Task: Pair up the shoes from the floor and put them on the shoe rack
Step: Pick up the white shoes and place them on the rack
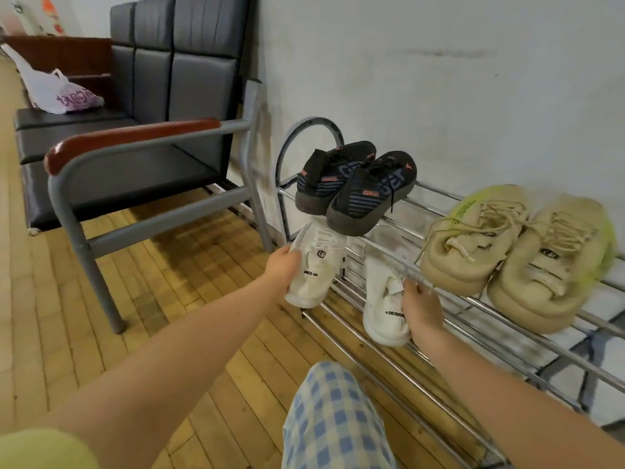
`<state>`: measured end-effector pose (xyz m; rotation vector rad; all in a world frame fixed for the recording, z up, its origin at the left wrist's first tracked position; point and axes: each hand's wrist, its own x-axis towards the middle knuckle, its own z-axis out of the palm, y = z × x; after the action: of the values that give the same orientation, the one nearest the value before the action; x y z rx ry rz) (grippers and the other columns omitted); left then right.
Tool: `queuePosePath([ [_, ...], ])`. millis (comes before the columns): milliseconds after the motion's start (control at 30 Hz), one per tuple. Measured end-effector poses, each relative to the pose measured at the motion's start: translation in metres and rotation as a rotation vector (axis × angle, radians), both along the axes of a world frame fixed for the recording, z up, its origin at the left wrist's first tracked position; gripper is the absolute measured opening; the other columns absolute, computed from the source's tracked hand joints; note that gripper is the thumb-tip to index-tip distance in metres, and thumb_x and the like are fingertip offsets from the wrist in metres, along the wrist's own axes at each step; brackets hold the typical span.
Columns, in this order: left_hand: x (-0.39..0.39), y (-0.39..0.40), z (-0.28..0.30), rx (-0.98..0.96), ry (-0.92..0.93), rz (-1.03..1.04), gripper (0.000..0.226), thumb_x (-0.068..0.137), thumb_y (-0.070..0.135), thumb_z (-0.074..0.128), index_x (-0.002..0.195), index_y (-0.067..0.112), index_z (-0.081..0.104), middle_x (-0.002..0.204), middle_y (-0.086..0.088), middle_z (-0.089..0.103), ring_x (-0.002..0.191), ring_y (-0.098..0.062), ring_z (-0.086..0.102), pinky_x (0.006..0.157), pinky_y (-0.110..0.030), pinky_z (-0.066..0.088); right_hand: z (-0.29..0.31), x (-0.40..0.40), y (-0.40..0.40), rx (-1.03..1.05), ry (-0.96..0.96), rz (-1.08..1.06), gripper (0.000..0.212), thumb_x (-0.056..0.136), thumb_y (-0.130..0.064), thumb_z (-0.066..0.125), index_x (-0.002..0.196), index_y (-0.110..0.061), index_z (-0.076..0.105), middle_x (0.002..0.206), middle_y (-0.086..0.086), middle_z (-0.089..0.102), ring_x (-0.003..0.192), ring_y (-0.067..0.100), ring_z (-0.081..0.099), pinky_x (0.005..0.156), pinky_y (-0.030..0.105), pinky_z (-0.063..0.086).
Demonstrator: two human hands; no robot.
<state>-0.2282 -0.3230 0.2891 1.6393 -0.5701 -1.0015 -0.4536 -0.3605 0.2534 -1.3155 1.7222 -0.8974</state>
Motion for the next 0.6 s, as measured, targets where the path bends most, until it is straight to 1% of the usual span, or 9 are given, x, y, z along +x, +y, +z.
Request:
queuePosePath([
  [100, 0.0, -0.035, -0.002, 0.004, -0.007, -0.041, 0.04, 0.092, 0.011, 0.045, 0.13, 0.014, 0.058, 0.117, -0.012, 0.065, 0.107, -0.033, 0.062, 0.097, -0.043, 0.05, -0.003, 0.002, -0.013, 0.032, -0.02, -0.017, 0.053, 0.097, -0.039, 0.041, 0.132, -0.001, 0.051, 0.135, 0.023, 0.053, 0.121, 0.038, 0.05, 0.096, 0.039, 0.04],
  [167, -0.005, -0.052, -0.004, 0.007, 0.009, -0.076, 0.039, 0.094, 0.013, 0.045, 0.131, 0.014, 0.055, 0.108, -0.008, 0.066, 0.103, -0.029, 0.06, 0.094, -0.037, 0.049, -0.007, 0.003, -0.02, 0.066, -0.025, -0.033, 0.05, 0.098, -0.038, 0.041, 0.131, -0.002, 0.052, 0.135, 0.021, 0.053, 0.122, 0.037, 0.05, 0.094, 0.036, 0.038],
  [233, -0.01, -0.065, -0.008, -0.014, -0.007, -0.11, 0.037, 0.096, 0.014, 0.044, 0.132, 0.011, 0.053, 0.097, -0.001, 0.06, 0.092, -0.023, 0.055, 0.087, -0.034, 0.046, -0.013, 0.007, -0.024, 0.083, -0.052, -0.075, 0.045, 0.099, -0.035, 0.039, 0.128, -0.004, 0.055, 0.131, 0.018, 0.056, 0.118, 0.036, 0.051, 0.089, 0.032, 0.038],
  [300, -0.008, -0.08, -0.019, -0.023, -0.049, -0.11, 0.037, 0.097, 0.015, 0.042, 0.132, 0.009, 0.052, 0.098, -0.001, 0.054, 0.079, -0.016, 0.052, 0.079, -0.029, 0.045, -0.018, 0.015, -0.028, 0.08, -0.084, -0.138, 0.045, 0.099, -0.034, 0.038, 0.127, -0.005, 0.057, 0.129, 0.018, 0.058, 0.117, 0.036, 0.052, 0.088, 0.03, 0.039],
  [367, -0.005, -0.088, -0.025, -0.013, -0.016, -0.078, 0.033, 0.097, 0.015, 0.042, 0.127, 0.014, 0.056, 0.085, 0.001, 0.056, 0.068, -0.013, 0.049, 0.063, -0.023, 0.044, -0.021, 0.023, -0.03, 0.085, -0.111, -0.188, 0.046, 0.099, -0.035, 0.038, 0.129, -0.005, 0.056, 0.13, 0.016, 0.058, 0.118, 0.035, 0.052, 0.084, 0.028, 0.035],
  [467, 0.005, -0.096, -0.034, -0.018, -0.018, -0.001, 0.033, 0.095, 0.023, 0.049, 0.126, 0.017, 0.061, 0.078, 0.001, 0.061, 0.06, -0.012, 0.049, 0.051, -0.021, 0.041, -0.024, 0.03, -0.033, 0.06, -0.134, -0.219, 0.045, 0.099, -0.033, 0.038, 0.128, -0.004, 0.057, 0.129, 0.018, 0.059, 0.117, 0.036, 0.053, 0.089, 0.035, 0.041],
  [533, 0.007, -0.098, -0.04, -0.061, 0.046, 0.137, 0.032, 0.092, 0.022, 0.052, 0.122, 0.016, 0.062, 0.096, -0.008, 0.067, 0.072, -0.02, 0.059, 0.059, -0.027, 0.05, -0.025, 0.03, -0.035, 0.054, -0.12, -0.225, 0.045, 0.099, -0.033, 0.038, 0.129, -0.006, 0.056, 0.13, 0.017, 0.059, 0.118, 0.036, 0.053, 0.093, 0.036, 0.041],
  [567, 0.007, -0.098, -0.043, -0.082, 0.131, 0.235, 0.035, 0.09, 0.02, 0.051, 0.123, 0.013, 0.06, 0.108, -0.015, 0.065, 0.087, -0.029, 0.063, 0.071, -0.033, 0.055, -0.025, 0.03, -0.035, 0.054, -0.113, -0.225, 0.044, 0.099, -0.033, 0.038, 0.131, -0.007, 0.056, 0.132, 0.016, 0.058, 0.119, 0.034, 0.052, 0.093, 0.035, 0.04],
  [600, 0.007, -0.096, -0.044, -0.089, 0.203, 0.334, 0.041, 0.089, 0.021, 0.05, 0.129, 0.01, 0.054, 0.12, -0.018, 0.06, 0.102, -0.035, 0.061, 0.086, -0.041, 0.054, -0.024, 0.03, -0.034, 0.048, -0.111, -0.224, 0.044, 0.099, -0.032, 0.038, 0.132, -0.009, 0.055, 0.133, 0.014, 0.057, 0.12, 0.033, 0.051, 0.092, 0.032, 0.038],
])
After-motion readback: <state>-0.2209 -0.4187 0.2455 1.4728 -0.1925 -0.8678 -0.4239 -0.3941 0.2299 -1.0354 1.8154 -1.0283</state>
